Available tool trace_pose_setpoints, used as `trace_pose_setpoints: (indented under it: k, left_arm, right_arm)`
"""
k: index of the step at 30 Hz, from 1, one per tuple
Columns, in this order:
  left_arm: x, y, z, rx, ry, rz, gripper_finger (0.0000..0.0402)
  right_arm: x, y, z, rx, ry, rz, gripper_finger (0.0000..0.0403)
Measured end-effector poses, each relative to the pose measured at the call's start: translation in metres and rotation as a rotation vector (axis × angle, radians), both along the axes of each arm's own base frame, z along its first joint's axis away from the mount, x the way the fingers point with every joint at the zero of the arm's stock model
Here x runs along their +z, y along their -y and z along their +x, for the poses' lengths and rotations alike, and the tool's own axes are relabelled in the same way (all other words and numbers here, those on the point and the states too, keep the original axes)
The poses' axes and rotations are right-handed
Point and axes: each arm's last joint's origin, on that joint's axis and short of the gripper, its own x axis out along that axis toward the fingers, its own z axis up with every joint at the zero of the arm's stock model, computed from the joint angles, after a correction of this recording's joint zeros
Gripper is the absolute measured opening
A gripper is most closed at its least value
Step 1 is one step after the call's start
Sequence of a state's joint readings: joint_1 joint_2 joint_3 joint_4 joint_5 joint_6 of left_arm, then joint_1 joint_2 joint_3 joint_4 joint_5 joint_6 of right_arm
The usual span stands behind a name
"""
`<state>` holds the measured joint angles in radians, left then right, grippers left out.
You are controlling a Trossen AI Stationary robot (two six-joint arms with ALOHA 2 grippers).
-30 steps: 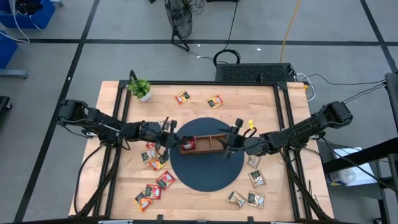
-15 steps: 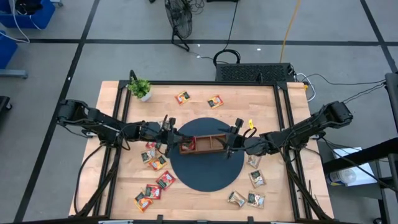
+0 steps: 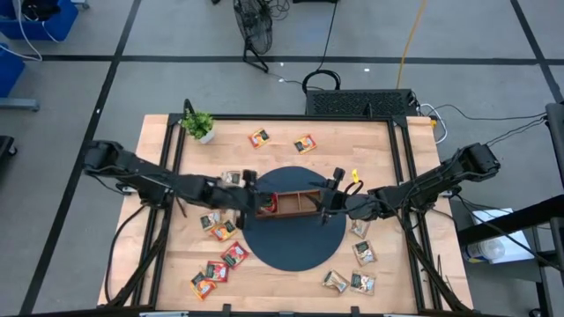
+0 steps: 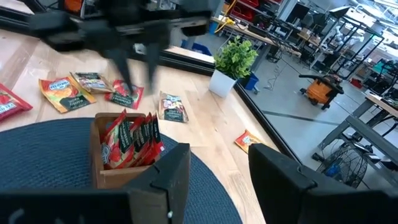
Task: Pick & Place Tea
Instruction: Put the red tea bag into the left section of the wooden organizer
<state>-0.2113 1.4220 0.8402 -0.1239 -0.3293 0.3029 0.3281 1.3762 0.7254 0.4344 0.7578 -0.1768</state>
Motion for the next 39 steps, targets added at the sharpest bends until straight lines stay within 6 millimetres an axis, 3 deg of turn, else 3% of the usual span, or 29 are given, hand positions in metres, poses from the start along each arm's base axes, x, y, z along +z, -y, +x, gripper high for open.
trace_pose_setpoints:
  k: [2, 6, 17, 31, 39]
  left_arm:
    - [0.008, 0.007, 0.009, 0.0, -0.12, -0.025, 0.0019]
    - [0.009, 0.019, 0.027, -0.026, -0.232, -0.063, 0.0004]
    - [-0.038, 0.02, 0.063, -0.003, -0.448, -0.055, 0.0002]
    - [-0.037, 0.006, 0.061, 0.027, -0.485, -0.056, 0.0001]
    - [-0.047, 0.0, 0.062, 0.032, -0.544, -0.097, 0.0001]
  right_arm:
    - [0.0, 0.0, 0.0, 0.003, -0.006, -0.01, 0.0146]
    - [0.0, 0.0, 0.0, 0.005, -0.009, -0.022, 0.0144]
    - [-0.001, 0.0, 0.0, 0.005, -0.026, -0.026, 0.0145]
    - [-0.002, 0.0, -0.001, 0.009, -0.035, -0.03, 0.0142]
    - [-0.002, 0.0, -0.001, 0.008, -0.037, -0.031, 0.0142]
